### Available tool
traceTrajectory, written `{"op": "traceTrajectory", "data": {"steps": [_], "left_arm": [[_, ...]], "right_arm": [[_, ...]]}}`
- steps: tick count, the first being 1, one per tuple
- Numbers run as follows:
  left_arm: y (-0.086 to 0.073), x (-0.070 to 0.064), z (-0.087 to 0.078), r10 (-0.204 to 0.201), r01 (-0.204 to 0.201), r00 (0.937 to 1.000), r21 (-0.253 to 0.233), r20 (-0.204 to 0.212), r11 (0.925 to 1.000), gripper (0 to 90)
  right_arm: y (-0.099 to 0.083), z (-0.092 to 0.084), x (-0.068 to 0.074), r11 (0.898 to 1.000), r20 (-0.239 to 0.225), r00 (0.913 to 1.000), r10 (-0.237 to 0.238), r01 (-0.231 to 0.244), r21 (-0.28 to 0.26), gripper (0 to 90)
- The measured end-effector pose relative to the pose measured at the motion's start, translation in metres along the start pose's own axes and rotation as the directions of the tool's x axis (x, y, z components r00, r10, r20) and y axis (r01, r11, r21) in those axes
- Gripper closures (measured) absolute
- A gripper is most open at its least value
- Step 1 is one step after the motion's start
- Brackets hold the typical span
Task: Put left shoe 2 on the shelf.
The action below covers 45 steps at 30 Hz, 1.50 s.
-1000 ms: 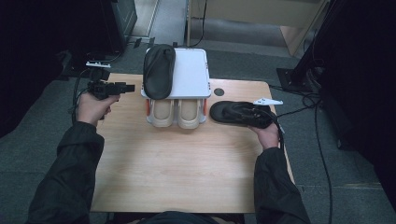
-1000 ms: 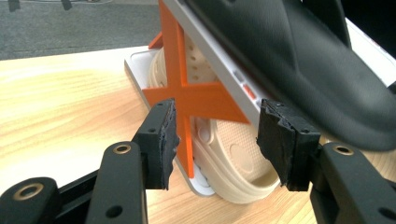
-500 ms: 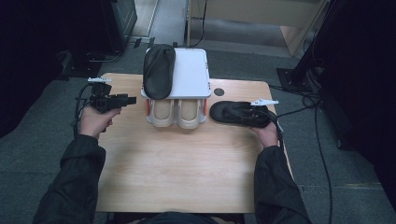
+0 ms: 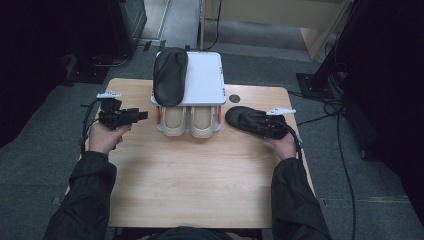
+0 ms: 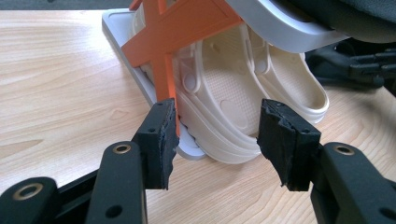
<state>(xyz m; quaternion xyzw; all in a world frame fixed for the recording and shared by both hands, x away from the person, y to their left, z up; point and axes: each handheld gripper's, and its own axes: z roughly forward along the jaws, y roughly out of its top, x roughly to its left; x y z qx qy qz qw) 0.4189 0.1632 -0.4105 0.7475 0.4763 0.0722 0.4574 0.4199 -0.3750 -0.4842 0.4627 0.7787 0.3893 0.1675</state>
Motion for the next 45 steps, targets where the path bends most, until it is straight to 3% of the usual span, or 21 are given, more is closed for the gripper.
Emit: {"op": "traceTrajectory", "data": {"steps": [7,13,16,19,22,26,31,38,45], "left_arm": [[-0.009,0.002,0.007,-0.003,0.003,1.0,0.015,0.004,0.9999,47.5],[-0.012,0.006,0.013,-0.011,0.011,0.9999,0.027,0.002,0.9996,48.0],[-0.012,0.005,0.014,-0.013,0.013,0.9999,0.026,0.007,0.9996,48.1],[-0.013,0.006,0.015,-0.01,0.01,0.9999,0.031,0.007,0.9995,48.1],[-0.014,0.006,0.015,-0.012,0.011,0.9999,0.033,0.006,0.9994,48.0],[-0.014,0.006,0.016,-0.011,0.011,0.9999,0.036,0.008,0.9993,48.0],[-0.015,0.005,0.019,-0.002,0.001,1.0,0.045,0.007,0.999,48.1],[-0.015,0.008,0.019,-0.004,0.004,1.0,0.03,0.003,0.9995,47.9],[-0.016,0.01,0.019,-0.002,0.001,1.0,0.024,0.005,0.9997,47.9]], "right_arm": [[0.003,0.003,0.014,1.0,-0.011,0.9997,0.021,-0.021,0.021,78.5],[0.007,0.01,0.022,0.998,0.024,0.998,0.059,-0.059,0.007,80.0],[0.007,0.013,0.021,0.995,0.02,0.9945,0.103,-0.103,-0.006,77.8],[0.007,0.013,0.024,0.995,-0.004,0.9954,0.096,-0.096,-0.003,67.1],[0.008,0.005,0.027,0.997,-0.016,0.9966,0.081,-0.081,0.004,66.0],[0.007,-0.012,0.027,0.996,-0.03,0.9959,0.085,-0.087,-0.038,66.5],[0.003,-0.03,0.022,0.992,-0.015,0.9952,0.097,-0.098,-0.075,70.7],[-0.01,-0.031,0.012,0.995,0.037,0.9943,0.1,-0.099,-0.024,76.8],[-0.016,-0.023,0.012,0.995,0.048,0.9944,0.094,-0.095,0.018,78.3]]}}
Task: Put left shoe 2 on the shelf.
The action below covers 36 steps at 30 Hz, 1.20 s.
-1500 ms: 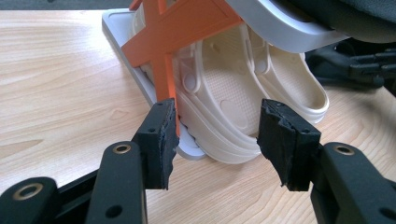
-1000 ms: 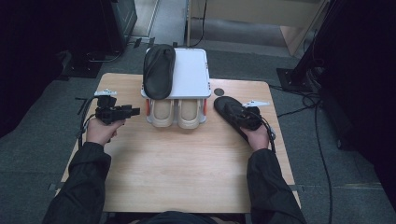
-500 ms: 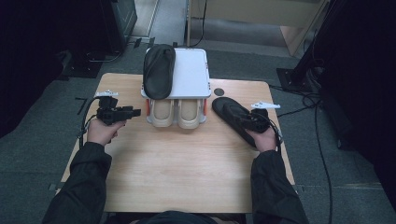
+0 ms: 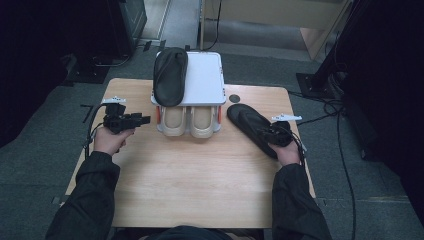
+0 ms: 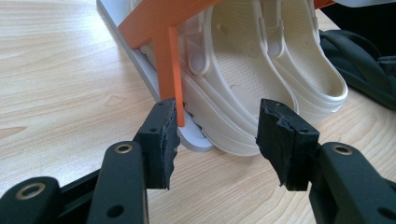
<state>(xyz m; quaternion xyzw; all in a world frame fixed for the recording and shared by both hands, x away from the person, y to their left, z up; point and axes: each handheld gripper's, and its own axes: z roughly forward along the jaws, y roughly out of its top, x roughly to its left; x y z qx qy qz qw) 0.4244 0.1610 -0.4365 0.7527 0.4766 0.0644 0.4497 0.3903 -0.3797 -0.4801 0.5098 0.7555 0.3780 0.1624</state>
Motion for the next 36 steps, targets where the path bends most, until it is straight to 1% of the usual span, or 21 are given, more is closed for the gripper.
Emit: {"op": "traceTrajectory", "data": {"steps": [1,3,4,8,10,14,17,22,23,26,29,30,32,33,36], "left_arm": [[0.0,0.0,0.0,0.001,-0.001,1.0,0.002,0.001,1.0,47.8],[-0.001,0.0,0.0,-0.004,0.004,1.0,-0.002,0.001,1.0,47.8],[-0.001,0.0,0.0,-0.004,0.004,1.0,-0.002,0.002,1.0,47.8],[-0.001,0.0,0.0,-0.005,0.005,1.0,-0.004,0.004,1.0,47.8],[-0.001,0.0,0.0,0.001,-0.001,1.0,0.001,0.001,1.0,47.8],[-0.001,0.0,0.0,-0.002,0.002,1.0,0.001,0.003,1.0,47.8],[-0.001,0.001,0.0,-0.001,0.001,1.0,0.003,0.004,1.0,47.7],[-0.002,0.0,0.001,-0.005,0.005,1.0,0.003,0.004,1.0,47.7],[-0.002,0.0,0.001,-0.004,0.004,1.0,0.004,0.005,1.0,47.7],[-0.002,0.0,0.001,-0.004,0.004,1.0,0.004,0.007,1.0,47.6],[-0.002,0.001,0.002,-0.006,0.006,0.9999,0.007,0.009,1.0,47.6],[-0.002,0.001,0.002,-0.006,0.006,0.9999,0.008,0.01,1.0,47.6],[-0.002,0.001,0.002,-0.005,0.005,0.9999,0.008,0.01,1.0,47.5],[-0.002,0.001,0.001,-0.005,0.005,0.9999,0.007,0.01,1.0,47.5],[-0.002,0.001,0.0,-0.01,0.01,0.9999,0.004,0.01,0.9999,47.5]], "right_arm": [[0.0,0.001,0.001,1.0,-0.003,0.9999,-0.012,0.012,0.003,78.3],[0.0,0.003,0.005,1.0,-0.02,0.9997,-0.016,0.016,0.013,77.8],[0.001,0.004,0.007,0.999,-0.024,0.9993,-0.027,0.028,0.017,77.8],[0.003,0.009,0.019,0.998,-0.045,0.9976,-0.053,0.054,0.028,77.2],[0.004,0.012,0.024,0.998,-0.06,0.9967,-0.055,0.057,0.03,77.0],[0.006,0.016,0.034,0.997,-0.081,0.9945,-0.067,0.07,0.038,76.8],[0.007,0.018,0.039,0.996,-0.092,0.9932,-0.072,0.075,0.04,76.2],[0.009,0.02,0.046,0.997,-0.105,0.9925,-0.062,0.067,0.044,74.5],[0.009,0.021,0.047,0.997,-0.11,0.9918,-0.065,0.069,0.038,74.4],[0.01,0.024,0.049,0.998,-0.123,0.9913,-0.047,0.052,0.038,72.9],[0.011,0.025,0.05,0.998,-0.123,0.9916,-0.041,0.046,0.04,71.6],[0.011,0.024,0.049,0.998,-0.122,0.9914,-0.049,0.054,0.042,69.6],[0.011,0.022,0.045,0.998,-0.121,0.9919,-0.038,0.043,0.043,67.7],[0.012,0.021,0.044,0.999,-0.126,0.9915,-0.031,0.036,0.033,67.6],[0.015,0.01,0.039,0.999,-0.113,0.9931,-0.03,0.028,-0.021,66.7]]}}
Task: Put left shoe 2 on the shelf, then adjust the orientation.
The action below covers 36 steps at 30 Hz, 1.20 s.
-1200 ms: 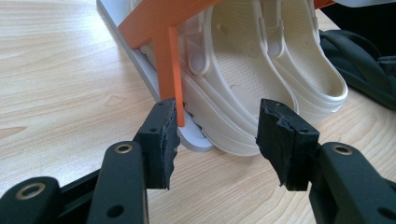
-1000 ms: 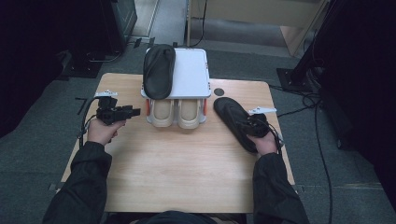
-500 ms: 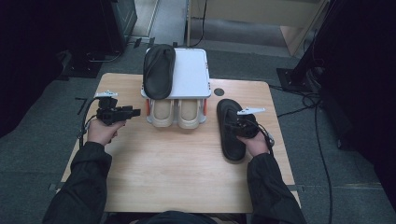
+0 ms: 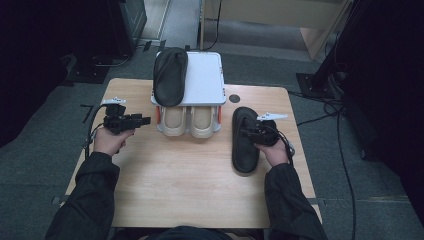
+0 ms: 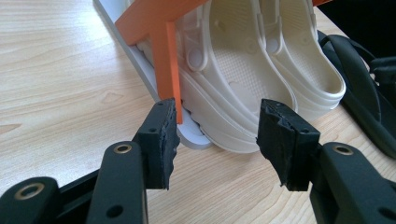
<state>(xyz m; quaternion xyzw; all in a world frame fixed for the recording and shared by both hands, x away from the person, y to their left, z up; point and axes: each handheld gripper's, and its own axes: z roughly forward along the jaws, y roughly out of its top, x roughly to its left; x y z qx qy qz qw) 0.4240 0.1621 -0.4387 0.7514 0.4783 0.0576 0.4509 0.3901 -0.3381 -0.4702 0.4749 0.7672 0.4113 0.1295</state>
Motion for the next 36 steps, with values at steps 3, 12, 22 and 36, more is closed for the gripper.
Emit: {"op": "traceTrajectory", "data": {"steps": [3,12,22,36], "left_arm": [[0.0,0.0,0.0,-0.001,0.001,1.0,-0.001,0.0,1.0,47.5],[-0.002,0.0,0.0,0.001,-0.001,1.0,0.003,0.001,1.0,47.4],[-0.002,0.0,0.0,0.001,-0.002,1.0,0.002,0.005,1.0,47.5],[-0.001,-0.001,0.004,-0.003,0.003,0.9999,-0.001,0.013,1.0,47.7]], "right_arm": [[0.002,-0.009,-0.005,0.999,0.019,0.9998,0.0,0.0,-0.036,64.9],[-0.004,-0.014,-0.022,0.999,0.073,0.9972,0.015,-0.012,-0.047,58.2],[-0.016,-0.001,-0.032,0.999,0.093,0.995,0.037,-0.037,0.003,57.3],[-0.018,0.007,-0.03,0.996,0.129,0.9881,0.084,-0.086,0.016,66.5]]}}
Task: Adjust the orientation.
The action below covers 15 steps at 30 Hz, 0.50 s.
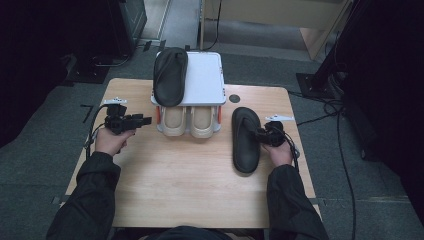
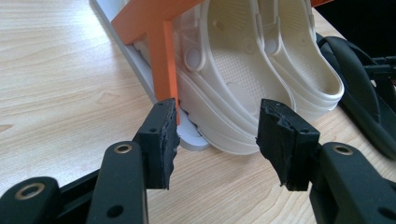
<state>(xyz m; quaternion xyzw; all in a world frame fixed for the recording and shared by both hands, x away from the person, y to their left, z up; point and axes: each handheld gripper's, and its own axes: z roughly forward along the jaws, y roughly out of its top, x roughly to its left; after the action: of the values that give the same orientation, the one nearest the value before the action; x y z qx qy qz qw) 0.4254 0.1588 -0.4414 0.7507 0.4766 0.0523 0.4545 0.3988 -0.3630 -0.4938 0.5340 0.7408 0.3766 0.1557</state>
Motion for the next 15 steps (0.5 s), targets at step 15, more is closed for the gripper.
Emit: {"op": "traceTrajectory", "data": {"steps": [15], "left_arm": [[-0.003,0.0024,-0.0006,-0.004,0.004,1.0,0.013,0.003,0.9999,47.4]], "right_arm": [[0.0096,-0.006,0.0068,0.997,0.043,0.9961,0.077,-0.077,0.009,72.8]]}}
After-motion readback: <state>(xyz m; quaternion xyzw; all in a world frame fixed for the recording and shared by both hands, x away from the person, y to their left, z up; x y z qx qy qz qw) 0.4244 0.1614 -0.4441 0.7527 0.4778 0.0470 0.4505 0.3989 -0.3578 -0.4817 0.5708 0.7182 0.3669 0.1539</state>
